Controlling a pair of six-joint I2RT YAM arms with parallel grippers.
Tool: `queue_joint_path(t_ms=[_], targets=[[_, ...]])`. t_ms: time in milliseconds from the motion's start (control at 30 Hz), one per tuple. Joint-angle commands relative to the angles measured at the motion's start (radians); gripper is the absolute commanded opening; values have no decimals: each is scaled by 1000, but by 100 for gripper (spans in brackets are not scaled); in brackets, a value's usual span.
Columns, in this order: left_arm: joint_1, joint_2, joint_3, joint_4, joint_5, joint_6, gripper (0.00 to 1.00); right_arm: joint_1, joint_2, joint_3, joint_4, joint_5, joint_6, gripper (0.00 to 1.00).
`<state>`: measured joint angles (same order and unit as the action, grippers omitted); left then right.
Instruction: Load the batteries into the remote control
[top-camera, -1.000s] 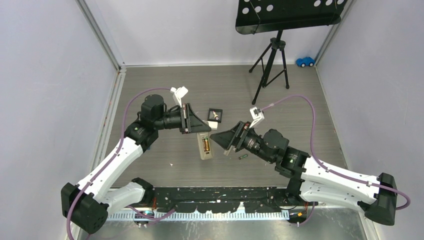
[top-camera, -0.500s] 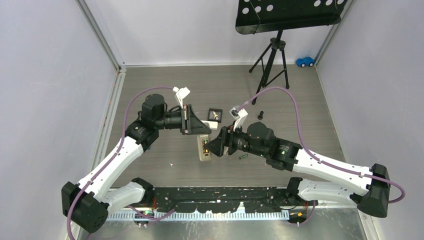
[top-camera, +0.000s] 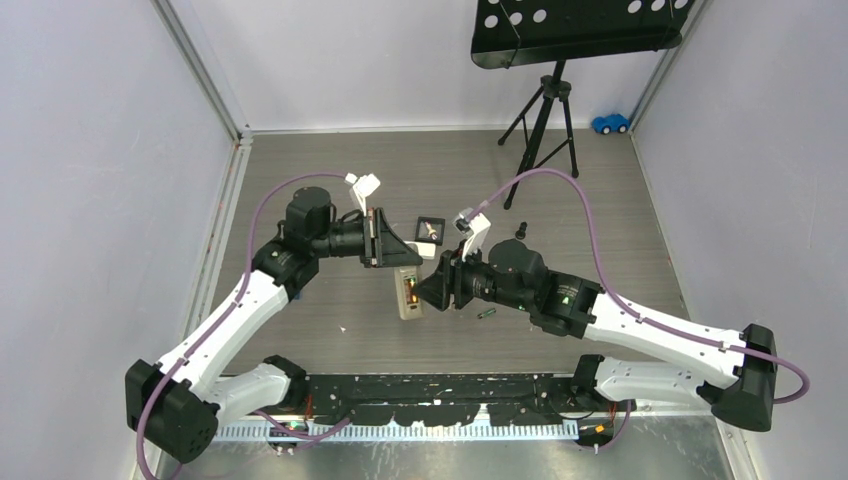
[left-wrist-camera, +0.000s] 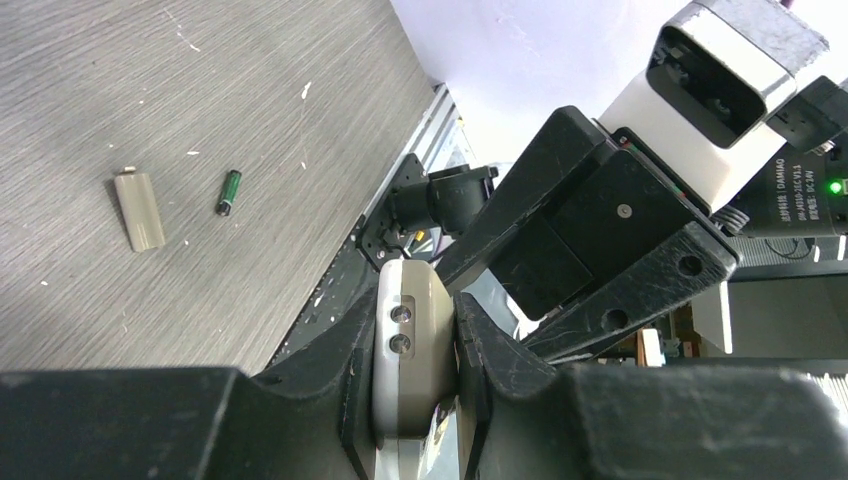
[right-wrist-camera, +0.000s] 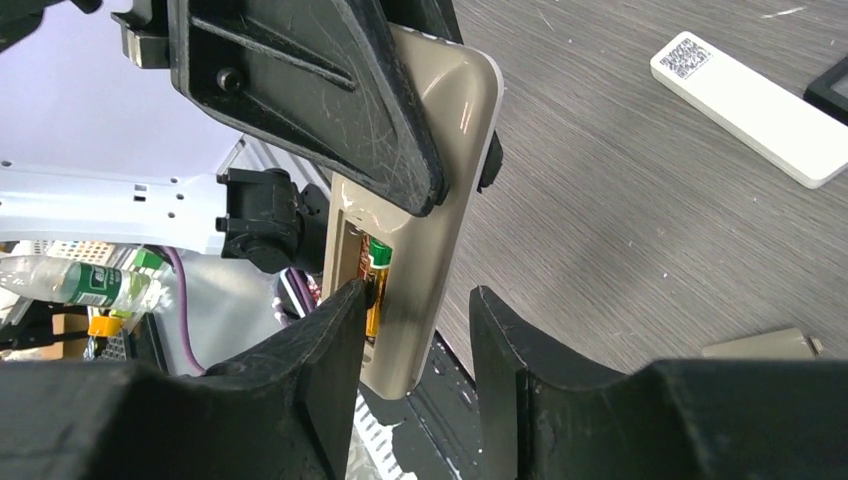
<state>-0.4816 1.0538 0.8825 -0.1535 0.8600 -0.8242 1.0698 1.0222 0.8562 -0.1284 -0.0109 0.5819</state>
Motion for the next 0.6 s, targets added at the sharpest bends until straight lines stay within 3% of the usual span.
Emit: queue_joint_path(t_ms=[0, 133, 200, 300, 433, 567], targets=[[6, -13, 65, -48, 7, 32, 0, -5, -1, 37, -81, 51, -48, 52], [12, -17, 33, -99, -117, 77, 0, -6, -62, 14, -31, 72, -8, 73], [20, -11, 23, -123, -168, 99, 0, -8, -94, 3, -8, 79, 20, 78], [29, -12, 17, -159, -257, 134, 0, -10, -117, 13, -45, 143, 78, 79], [29, -37, 0, -175, -404, 149, 0, -22, -77, 77, -273, 352, 204, 77], [29, -51, -10, -148, -407, 145, 0, -57, -32, 54, -445, 520, 407, 75]])
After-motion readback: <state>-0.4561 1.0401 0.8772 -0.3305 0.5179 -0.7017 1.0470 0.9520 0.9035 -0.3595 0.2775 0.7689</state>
